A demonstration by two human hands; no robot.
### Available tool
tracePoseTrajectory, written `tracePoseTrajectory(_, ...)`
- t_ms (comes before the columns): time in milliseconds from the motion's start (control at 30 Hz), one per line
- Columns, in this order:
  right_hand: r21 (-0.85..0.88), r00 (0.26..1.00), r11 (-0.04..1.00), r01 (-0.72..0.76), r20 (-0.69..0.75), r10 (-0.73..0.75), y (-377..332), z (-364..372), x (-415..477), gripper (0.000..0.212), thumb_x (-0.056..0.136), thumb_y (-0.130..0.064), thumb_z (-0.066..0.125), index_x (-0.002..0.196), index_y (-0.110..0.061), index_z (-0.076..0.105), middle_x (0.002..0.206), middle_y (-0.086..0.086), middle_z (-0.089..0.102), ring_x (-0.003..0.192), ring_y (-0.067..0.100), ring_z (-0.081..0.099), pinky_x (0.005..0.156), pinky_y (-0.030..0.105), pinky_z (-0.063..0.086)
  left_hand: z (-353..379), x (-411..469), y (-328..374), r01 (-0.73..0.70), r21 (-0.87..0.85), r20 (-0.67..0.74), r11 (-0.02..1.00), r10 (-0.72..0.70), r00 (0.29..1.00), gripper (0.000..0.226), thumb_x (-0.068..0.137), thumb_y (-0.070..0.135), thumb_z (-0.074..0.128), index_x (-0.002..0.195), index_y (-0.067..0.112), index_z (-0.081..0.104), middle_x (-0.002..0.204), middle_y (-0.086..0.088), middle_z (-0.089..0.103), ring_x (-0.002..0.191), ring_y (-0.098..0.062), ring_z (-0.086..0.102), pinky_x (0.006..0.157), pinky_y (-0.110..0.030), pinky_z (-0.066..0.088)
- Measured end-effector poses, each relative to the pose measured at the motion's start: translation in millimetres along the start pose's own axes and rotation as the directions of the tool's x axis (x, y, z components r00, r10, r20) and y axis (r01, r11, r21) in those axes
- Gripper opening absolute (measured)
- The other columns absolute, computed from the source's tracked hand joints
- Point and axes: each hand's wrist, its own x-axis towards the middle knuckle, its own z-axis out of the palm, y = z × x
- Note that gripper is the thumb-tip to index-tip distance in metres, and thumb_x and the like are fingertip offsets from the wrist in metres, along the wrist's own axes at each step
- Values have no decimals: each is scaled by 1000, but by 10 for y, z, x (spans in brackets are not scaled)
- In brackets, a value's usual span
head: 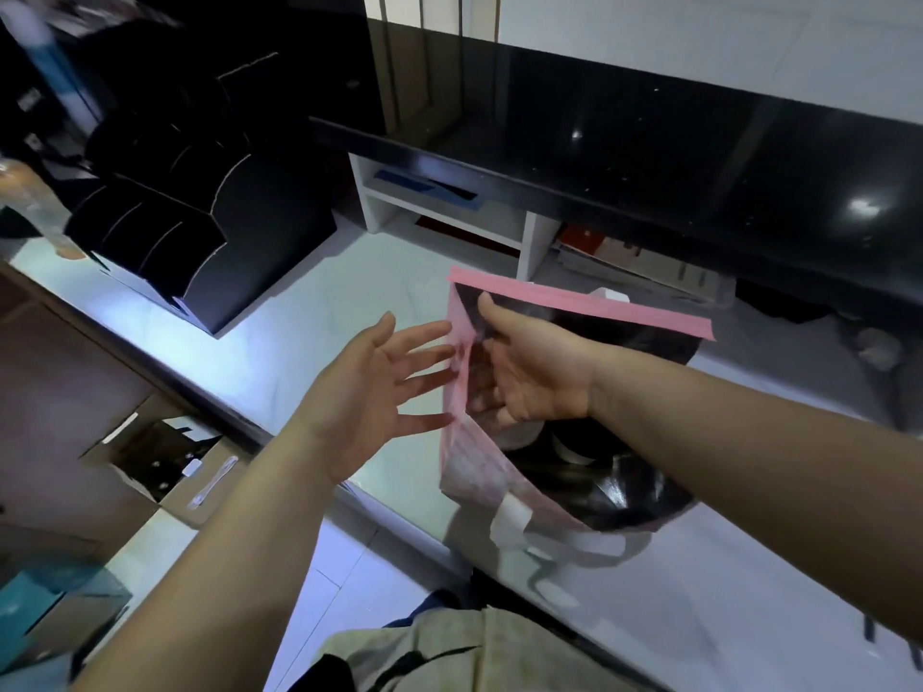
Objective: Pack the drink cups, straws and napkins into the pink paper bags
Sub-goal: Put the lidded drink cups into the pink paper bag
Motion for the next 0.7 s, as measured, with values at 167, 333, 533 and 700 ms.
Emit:
tracePoseTrajectory(167, -3, 1000, 1000, -4, -24, 4, 12, 19, 21, 81, 93, -70, 19, 149, -13, 33, 144, 19, 46, 130, 44, 45, 88, 53, 42, -187, 47, -116, 8, -22, -120, 1000, -11, 993, 48, 101, 51, 31, 124, 25, 65, 127, -3, 65, 120, -26, 59, 91, -52, 52)
tracePoseTrajectory(333, 27, 999, 999, -41, -13, 41, 95, 72, 116, 80, 92, -73, 21, 147, -18, 36, 142, 16, 49, 126, 42, 48, 100, 59, 36, -205, 100, -306, 127, -32, -30, 991, -128, 991, 48, 97, 59, 34, 129, 35, 61, 136, -6, 57, 126, -33, 52, 96, -64, 46)
tracePoseTrajectory(533, 44, 999, 999, -2, -52, 5, 96, 86, 127, 78, 91, -74, 20, 134, -16, 50, 115, 14, 63, 101, 34, 61, 85, 52, 47, -102, 157, -337, 130, -46, 1, 990, -130, 992, 48, 98, 58, 32, 126, 35, 64, 130, -7, 62, 122, -32, 57, 96, -65, 45)
tracePoseTrajectory(700, -128, 993, 991, -35, -113, 21, 29, 111, 88, 58, 100, -55, 32, 134, -12, 50, 126, 18, 59, 110, 41, 60, 83, 47, 51, -118, 163, -306, 115, 37, -59, 993, -112, 992, 44, 101, 53, 32, 121, 33, 67, 130, -8, 61, 120, -31, 57, 100, -57, 46)
